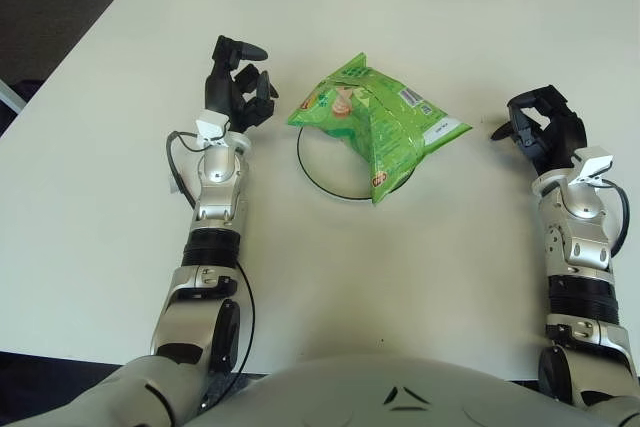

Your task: Put the snack into the plate.

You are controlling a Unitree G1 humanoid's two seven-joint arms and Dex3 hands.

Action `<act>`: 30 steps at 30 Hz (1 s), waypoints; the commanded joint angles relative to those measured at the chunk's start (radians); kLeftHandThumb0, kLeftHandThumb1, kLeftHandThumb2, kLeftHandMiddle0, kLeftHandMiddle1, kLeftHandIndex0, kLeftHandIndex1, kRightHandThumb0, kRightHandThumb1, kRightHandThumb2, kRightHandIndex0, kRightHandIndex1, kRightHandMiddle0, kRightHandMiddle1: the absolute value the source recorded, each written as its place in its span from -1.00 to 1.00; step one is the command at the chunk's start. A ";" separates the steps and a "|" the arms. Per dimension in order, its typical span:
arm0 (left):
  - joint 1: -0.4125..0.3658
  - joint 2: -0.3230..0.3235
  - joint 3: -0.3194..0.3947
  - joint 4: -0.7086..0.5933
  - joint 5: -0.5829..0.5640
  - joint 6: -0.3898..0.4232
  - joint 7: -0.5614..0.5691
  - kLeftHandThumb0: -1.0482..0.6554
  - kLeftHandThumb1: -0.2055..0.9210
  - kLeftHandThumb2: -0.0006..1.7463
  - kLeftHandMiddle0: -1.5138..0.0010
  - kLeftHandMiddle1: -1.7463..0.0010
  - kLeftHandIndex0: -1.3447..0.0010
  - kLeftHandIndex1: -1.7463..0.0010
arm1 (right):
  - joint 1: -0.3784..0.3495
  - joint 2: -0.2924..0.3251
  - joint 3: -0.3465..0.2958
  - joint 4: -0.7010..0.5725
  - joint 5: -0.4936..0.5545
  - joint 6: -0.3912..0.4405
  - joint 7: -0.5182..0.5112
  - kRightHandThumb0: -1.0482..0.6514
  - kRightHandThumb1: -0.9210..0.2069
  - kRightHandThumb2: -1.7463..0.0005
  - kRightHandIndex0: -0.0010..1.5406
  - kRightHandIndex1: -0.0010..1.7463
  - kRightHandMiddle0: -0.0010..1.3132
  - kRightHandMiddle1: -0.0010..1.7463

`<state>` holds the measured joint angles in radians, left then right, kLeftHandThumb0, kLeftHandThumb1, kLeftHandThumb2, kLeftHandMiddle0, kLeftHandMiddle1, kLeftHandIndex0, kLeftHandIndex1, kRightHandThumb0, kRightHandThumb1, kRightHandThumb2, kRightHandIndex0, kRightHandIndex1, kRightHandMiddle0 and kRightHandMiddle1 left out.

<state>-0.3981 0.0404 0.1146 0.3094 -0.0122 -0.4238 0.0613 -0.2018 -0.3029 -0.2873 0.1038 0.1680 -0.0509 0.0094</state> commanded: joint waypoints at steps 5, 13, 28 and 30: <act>0.188 -0.066 -0.039 0.030 0.025 0.056 0.036 -0.21 0.64 -0.10 -0.10 -1.00 0.52 -1.00 | -0.016 0.045 0.010 0.061 -0.022 0.047 -0.054 -0.18 -1.00 0.61 -0.05 0.69 -0.41 0.78; 0.178 -0.064 -0.049 0.041 0.023 0.038 0.037 -0.21 0.63 -0.09 -0.11 -1.00 0.51 -1.00 | -0.096 0.051 0.029 0.102 -0.060 0.055 -0.104 -0.18 -1.00 0.58 -0.12 0.77 -0.45 0.80; 0.166 -0.065 -0.063 0.058 0.018 0.031 0.029 -0.21 0.63 -0.09 -0.10 -1.00 0.51 -1.00 | -0.146 0.104 0.096 0.180 -0.112 0.038 -0.139 -0.18 -1.00 0.64 -0.10 0.85 -0.36 0.74; 0.166 -0.065 -0.066 0.058 0.015 0.033 0.026 -0.21 0.63 -0.09 -0.10 -1.00 0.51 -1.00 | -0.149 0.099 0.102 0.189 -0.118 0.042 -0.133 -0.19 -1.00 0.64 -0.10 0.85 -0.36 0.74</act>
<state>-0.3679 0.0264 0.0648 0.2859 0.0085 -0.3850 0.0864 -0.3739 -0.2247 -0.2053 0.2469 0.0655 -0.0327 -0.1348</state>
